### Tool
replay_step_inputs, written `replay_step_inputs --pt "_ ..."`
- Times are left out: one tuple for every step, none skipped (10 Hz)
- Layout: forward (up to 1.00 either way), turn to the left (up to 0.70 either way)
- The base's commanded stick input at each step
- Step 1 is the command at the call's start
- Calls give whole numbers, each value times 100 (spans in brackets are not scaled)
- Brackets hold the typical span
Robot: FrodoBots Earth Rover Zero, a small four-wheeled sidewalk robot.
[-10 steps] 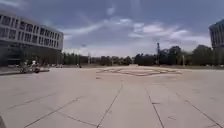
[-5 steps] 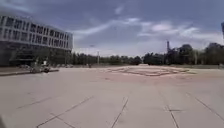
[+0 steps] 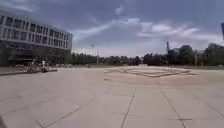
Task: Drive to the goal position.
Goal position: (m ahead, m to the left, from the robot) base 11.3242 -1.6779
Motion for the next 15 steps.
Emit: replay_step_inputs --pt "57 -14" --pt "57 -14" --pt "57 -14" --pt "57 -14" --pt "57 -14" --pt "57 -13" --pt "57 -6" --pt "57 0" --pt "57 0" --pt "57 0" --pt "57 0" --pt "57 0" --pt "57 0" --pt "57 0" --pt "57 0"
